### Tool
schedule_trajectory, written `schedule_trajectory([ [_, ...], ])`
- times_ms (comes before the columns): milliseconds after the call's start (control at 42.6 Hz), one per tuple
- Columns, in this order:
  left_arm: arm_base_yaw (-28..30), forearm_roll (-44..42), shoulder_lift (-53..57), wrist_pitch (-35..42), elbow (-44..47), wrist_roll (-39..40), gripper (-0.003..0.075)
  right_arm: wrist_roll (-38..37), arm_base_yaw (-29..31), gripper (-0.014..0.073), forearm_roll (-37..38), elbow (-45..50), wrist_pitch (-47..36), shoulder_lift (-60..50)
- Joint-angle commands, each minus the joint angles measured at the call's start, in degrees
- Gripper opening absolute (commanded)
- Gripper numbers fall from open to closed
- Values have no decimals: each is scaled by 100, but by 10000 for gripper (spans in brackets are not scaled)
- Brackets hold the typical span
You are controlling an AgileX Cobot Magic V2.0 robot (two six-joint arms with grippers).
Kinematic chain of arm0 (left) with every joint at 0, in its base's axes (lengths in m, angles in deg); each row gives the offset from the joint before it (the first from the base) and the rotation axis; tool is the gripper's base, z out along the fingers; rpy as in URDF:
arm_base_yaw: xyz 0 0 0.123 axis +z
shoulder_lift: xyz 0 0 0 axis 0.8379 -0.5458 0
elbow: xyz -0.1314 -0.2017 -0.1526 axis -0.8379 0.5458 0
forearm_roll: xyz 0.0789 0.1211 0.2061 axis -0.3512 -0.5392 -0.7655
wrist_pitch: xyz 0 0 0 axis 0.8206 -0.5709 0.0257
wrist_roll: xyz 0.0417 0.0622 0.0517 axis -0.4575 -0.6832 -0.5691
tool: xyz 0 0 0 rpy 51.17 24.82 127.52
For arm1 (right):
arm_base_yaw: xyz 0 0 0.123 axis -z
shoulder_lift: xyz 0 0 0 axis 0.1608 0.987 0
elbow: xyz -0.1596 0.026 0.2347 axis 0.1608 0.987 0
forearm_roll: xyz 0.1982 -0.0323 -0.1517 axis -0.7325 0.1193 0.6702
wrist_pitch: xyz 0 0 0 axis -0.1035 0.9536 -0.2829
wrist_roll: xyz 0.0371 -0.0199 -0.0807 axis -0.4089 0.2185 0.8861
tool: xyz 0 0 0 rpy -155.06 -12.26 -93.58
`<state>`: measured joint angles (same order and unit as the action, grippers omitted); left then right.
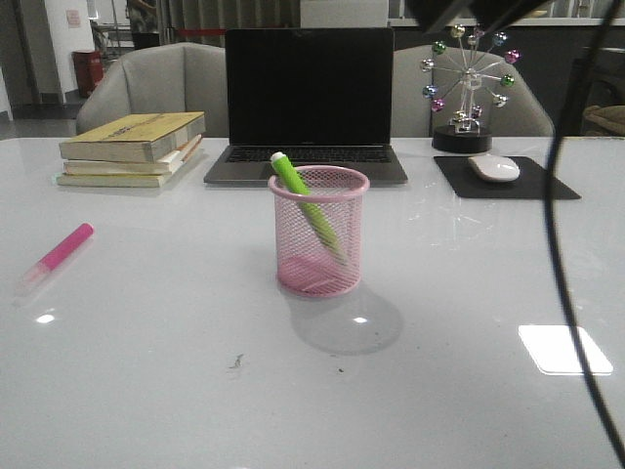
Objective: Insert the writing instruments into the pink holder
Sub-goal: 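Lower the green highlighter into the holder, open the right gripper, withdraw, then move the left gripper down over the pink highlighter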
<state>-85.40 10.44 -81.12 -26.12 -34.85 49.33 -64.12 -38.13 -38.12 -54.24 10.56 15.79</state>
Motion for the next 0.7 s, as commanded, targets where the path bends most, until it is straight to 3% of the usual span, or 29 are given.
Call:
schedule_trajectory([
  [0,-32,120,-24,350,-184,28,455,-27,40,456,115,-37,533,-499],
  [211,217,-657,-247,-18,-247,1176,458,-1108,40,405,1110,659,899,-1266],
  [305,428,-1072,-565,-269,-326,1551,458,-1180,40,393,1180,872,816,-1471],
  [681,1734,-1343,-2866,-292,-1450,1554,457,-1180,40,394,1180,944,868,-1565],
])
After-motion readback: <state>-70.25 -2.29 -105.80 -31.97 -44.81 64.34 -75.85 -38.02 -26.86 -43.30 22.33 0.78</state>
